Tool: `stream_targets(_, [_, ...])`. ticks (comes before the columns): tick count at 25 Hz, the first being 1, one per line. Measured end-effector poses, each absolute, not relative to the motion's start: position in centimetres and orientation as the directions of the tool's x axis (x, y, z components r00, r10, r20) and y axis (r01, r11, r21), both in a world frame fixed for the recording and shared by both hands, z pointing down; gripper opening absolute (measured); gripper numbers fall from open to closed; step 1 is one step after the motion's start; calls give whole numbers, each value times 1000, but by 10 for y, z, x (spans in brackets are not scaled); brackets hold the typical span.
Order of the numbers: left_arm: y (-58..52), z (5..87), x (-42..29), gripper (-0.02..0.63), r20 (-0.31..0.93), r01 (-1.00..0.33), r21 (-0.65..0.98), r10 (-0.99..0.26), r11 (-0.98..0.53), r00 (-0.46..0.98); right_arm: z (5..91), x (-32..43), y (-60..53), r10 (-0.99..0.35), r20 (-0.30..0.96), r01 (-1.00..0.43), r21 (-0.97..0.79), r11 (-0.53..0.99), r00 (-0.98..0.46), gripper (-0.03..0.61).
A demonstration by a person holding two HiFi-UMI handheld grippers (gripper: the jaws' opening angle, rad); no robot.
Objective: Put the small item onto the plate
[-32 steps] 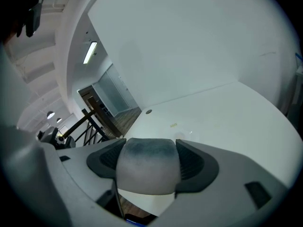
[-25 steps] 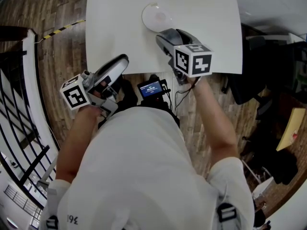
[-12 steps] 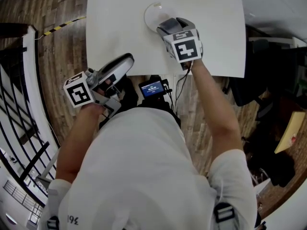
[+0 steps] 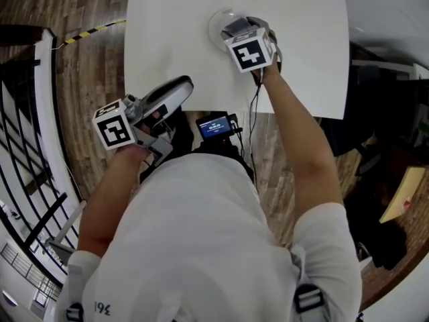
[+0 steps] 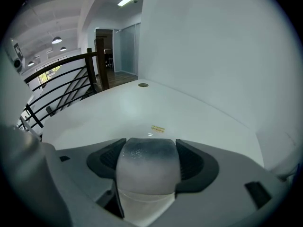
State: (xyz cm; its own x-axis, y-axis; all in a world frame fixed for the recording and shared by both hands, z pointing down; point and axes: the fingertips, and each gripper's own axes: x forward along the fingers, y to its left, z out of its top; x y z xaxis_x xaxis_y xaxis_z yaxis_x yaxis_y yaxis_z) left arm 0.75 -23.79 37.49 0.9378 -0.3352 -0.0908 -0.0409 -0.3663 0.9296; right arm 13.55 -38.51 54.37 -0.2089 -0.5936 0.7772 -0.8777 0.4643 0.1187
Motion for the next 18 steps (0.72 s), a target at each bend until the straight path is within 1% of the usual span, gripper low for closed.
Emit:
stream_targets(3, [-233, 376, 3, 112, -85, -44, 932, -336, -359, 938, 548, 129, -392, -591, 784, -879, 134, 457, -188, 321])
stream_targets(7, [-233, 380, 0, 112, -73, -55, 936, -345, -349, 936, 556, 125, -400, -595, 779, -902, 93, 421, -198, 321])
stream_targets(10, [-236, 382, 3, 112, -63, -64, 938, -348, -342, 935, 565, 130, -406, -599, 776, -917, 69, 394, -199, 321])
stream_targets(18, [-234, 388, 0, 112, -41, -82, 942, -353, -327, 935, 576, 143, -406, -616, 771, -935, 79, 345, -162, 321])
